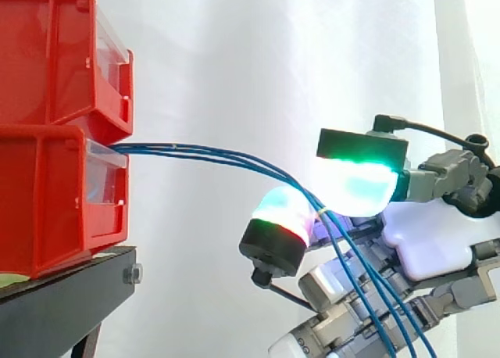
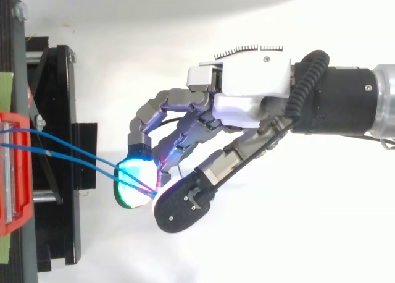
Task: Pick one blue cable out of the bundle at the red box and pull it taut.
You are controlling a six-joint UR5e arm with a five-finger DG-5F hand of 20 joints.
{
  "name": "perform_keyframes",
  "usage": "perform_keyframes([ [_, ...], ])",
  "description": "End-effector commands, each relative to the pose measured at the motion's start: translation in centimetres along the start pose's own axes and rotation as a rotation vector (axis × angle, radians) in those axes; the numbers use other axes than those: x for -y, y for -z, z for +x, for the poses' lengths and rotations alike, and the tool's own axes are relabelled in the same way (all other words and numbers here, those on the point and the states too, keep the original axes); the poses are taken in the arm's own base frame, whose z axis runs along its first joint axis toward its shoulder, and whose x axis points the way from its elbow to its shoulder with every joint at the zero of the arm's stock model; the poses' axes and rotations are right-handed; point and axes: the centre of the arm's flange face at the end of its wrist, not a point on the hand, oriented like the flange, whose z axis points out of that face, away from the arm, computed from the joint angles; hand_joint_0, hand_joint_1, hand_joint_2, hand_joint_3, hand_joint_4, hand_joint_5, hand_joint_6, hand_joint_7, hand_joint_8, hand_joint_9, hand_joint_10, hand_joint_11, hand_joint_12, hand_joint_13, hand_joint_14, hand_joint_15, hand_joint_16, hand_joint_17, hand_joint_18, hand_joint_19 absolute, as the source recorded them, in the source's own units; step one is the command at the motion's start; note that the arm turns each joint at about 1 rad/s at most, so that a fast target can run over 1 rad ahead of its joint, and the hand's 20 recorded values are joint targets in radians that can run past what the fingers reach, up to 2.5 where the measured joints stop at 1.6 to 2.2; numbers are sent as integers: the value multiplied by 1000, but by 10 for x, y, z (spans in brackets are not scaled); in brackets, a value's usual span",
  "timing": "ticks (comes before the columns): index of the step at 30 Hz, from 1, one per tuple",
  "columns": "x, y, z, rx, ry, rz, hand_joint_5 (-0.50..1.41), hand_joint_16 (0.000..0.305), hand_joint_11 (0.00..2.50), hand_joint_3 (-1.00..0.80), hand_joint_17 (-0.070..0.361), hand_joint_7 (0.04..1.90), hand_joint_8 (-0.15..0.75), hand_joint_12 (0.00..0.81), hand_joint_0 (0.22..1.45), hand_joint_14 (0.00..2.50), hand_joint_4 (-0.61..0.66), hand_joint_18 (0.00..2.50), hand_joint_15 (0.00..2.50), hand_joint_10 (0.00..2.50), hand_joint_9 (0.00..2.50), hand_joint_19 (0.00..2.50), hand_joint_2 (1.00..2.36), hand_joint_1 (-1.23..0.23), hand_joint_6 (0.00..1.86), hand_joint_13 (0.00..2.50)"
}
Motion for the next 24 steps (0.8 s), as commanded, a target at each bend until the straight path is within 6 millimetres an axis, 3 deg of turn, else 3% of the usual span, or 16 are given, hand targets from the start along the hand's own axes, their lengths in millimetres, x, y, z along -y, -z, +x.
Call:
perform_keyframes([
  [1,-1,0,0,0,0,-1,-200,53,782,-429,119,892,359,354,740,9,-59,562,290,6,796,243,1005,-845,968,685],
  [15,0,0,1,-2,0,-1,-183,53,743,-262,120,977,327,357,640,11,-112,503,335,6,853,326,1011,-772,962,697],
  [19,-1,0,0,0,0,-1,-177,58,730,-260,130,834,339,384,613,10,-91,502,327,3,859,333,1008,-713,963,699],
  [24,0,0,1,-3,0,0,-176,60,713,-264,136,839,343,394,595,10,-65,492,334,6,862,328,1007,-663,950,692],
])
